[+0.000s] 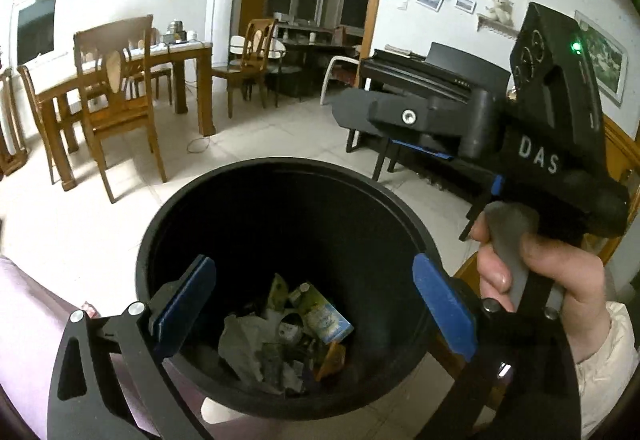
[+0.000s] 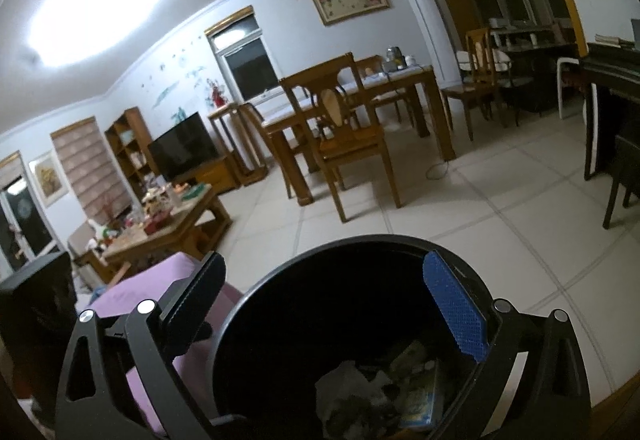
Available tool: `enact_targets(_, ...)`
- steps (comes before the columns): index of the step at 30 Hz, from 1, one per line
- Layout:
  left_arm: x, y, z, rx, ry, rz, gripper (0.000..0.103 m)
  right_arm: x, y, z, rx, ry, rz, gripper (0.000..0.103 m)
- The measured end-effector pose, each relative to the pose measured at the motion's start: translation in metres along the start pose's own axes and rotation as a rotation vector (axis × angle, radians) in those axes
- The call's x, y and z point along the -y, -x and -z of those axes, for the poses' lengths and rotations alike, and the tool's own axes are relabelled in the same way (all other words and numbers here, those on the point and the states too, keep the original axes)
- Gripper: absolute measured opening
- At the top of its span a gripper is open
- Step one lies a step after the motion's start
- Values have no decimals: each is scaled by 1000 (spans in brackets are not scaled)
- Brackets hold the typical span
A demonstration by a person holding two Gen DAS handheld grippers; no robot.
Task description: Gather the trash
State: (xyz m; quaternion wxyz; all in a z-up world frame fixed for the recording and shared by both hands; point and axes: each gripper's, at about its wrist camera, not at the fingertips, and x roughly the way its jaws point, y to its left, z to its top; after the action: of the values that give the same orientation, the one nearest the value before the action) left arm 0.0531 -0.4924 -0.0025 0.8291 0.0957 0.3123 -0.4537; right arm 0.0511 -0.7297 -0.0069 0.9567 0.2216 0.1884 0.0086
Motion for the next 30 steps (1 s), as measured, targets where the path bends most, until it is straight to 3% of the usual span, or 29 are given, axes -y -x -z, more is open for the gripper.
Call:
enact_targets(8,-2,16,2,24,-19,-13,98,-8,-1,8,-21,-41,4,98)
enact_targets(18,-17,72,17,79,-19,-53,98,-38,7,14,-28,-42,-13,98)
enact_targets(23,-35,111,37,101,6,-140,98,-78,-5,23,-59,-17,-60,98)
enact_targets(30,-74,164,73,96,79,-338,98,-161,-26,41,-121,57,-173,98)
